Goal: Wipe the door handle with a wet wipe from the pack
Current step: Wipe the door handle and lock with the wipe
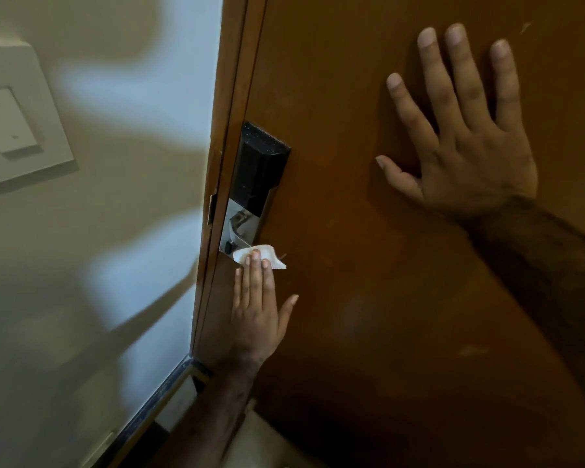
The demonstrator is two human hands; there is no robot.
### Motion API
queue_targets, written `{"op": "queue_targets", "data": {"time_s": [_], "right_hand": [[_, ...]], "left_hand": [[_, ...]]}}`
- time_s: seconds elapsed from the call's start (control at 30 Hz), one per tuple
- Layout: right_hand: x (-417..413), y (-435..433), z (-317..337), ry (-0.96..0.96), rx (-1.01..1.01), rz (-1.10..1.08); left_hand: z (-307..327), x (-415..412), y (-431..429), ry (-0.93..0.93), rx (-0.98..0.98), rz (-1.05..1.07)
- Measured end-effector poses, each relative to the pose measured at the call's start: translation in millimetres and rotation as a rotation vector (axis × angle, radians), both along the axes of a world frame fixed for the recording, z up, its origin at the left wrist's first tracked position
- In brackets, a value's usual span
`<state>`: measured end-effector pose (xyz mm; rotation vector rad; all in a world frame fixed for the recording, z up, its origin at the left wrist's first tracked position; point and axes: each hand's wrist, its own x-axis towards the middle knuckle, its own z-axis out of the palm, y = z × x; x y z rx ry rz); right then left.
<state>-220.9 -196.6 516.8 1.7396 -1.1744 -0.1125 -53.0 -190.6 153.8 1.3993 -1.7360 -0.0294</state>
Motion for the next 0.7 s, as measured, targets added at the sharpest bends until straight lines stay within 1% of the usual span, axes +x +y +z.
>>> {"op": "queue_targets", "data": {"time_s": [0.1, 0.23, 0.33, 0.47, 0.5, 0.53, 0.6, 0.67, 0.7], "right_hand": [[0.5, 0.4, -0.3, 0.001, 0.004, -0.003], [0.3, -0.3, -0.7, 0.007, -0.003, -0.001], [-0.4, -0.8, -0.7, 0.012, -0.013, 0.002], [-0.9, -2.0, -1.1, 0.018, -0.017, 0.006], [-1.4, -2.6, -1.1, 0.02, -0.019, 0.005], [-1.5, -3.0, -1.1, 0.021, -0.019, 0.005], [-1.7, -3.6, -0.7, 0.021, -0.024, 0.008], [-2.1, -3.5, -1.1, 0.021, -0.034, 0.011], [-2.3, -3.6, -1.4, 0.023, -0.039, 0.01]], "left_hand": [[19.6, 6.8, -12.6, 0.318, 0.103, -0.034], [50.2, 11.0, -21.8, 0.531, 0.114, -0.064], [58.5, -1.8, -4.2, 0.603, 0.159, -0.093], [60.9, -32.9, 33.8, 0.575, 0.206, -0.029], [62.1, -37.6, 38.3, 0.604, 0.226, -0.045], [63.8, -40.7, 40.6, 0.672, 0.24, -0.071], [66.5, -43.1, 38.4, 0.903, 0.216, -0.12], [75.8, -41.4, 33.5, 1.224, 0.201, -0.059], [82.9, -39.2, 30.3, 1.407, 0.23, -0.007]]}}
